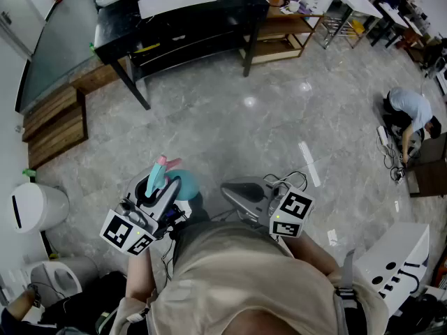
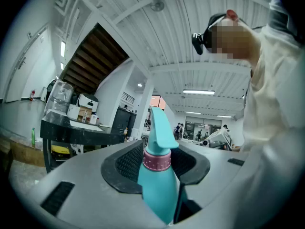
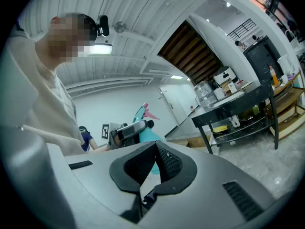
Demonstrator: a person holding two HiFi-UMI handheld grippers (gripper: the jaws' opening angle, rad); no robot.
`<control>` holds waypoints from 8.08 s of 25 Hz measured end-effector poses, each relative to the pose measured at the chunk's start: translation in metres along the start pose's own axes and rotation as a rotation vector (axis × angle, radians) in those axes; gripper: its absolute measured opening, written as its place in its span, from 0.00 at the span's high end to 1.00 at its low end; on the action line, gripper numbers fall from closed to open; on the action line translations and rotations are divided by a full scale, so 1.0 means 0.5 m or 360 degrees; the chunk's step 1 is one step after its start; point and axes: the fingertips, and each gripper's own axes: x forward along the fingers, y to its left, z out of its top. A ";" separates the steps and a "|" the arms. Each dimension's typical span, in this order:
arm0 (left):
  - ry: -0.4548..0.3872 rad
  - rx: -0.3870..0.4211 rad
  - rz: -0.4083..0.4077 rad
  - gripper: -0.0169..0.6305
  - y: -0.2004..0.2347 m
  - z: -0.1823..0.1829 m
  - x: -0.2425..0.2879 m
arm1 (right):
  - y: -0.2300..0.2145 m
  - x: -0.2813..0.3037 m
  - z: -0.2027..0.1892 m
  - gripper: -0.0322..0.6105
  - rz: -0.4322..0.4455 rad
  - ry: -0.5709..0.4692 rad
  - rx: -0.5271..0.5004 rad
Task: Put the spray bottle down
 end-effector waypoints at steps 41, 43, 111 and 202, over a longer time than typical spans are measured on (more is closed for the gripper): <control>0.0017 0.0110 0.0083 0.73 0.448 0.088 -0.125 | -0.085 0.474 0.057 0.92 0.0160 0.0174 0.0088; 0.0023 0.0151 0.0048 0.73 0.446 0.095 -0.106 | -0.090 0.479 0.066 0.92 0.0153 0.0152 0.0077; 0.0014 0.0476 0.0676 0.73 0.706 0.319 0.283 | -0.576 0.435 0.323 0.92 0.0487 0.0138 0.0228; 0.0334 0.0253 0.0863 0.73 1.510 0.293 0.330 | -0.918 0.963 0.476 0.92 0.0451 0.0427 0.0291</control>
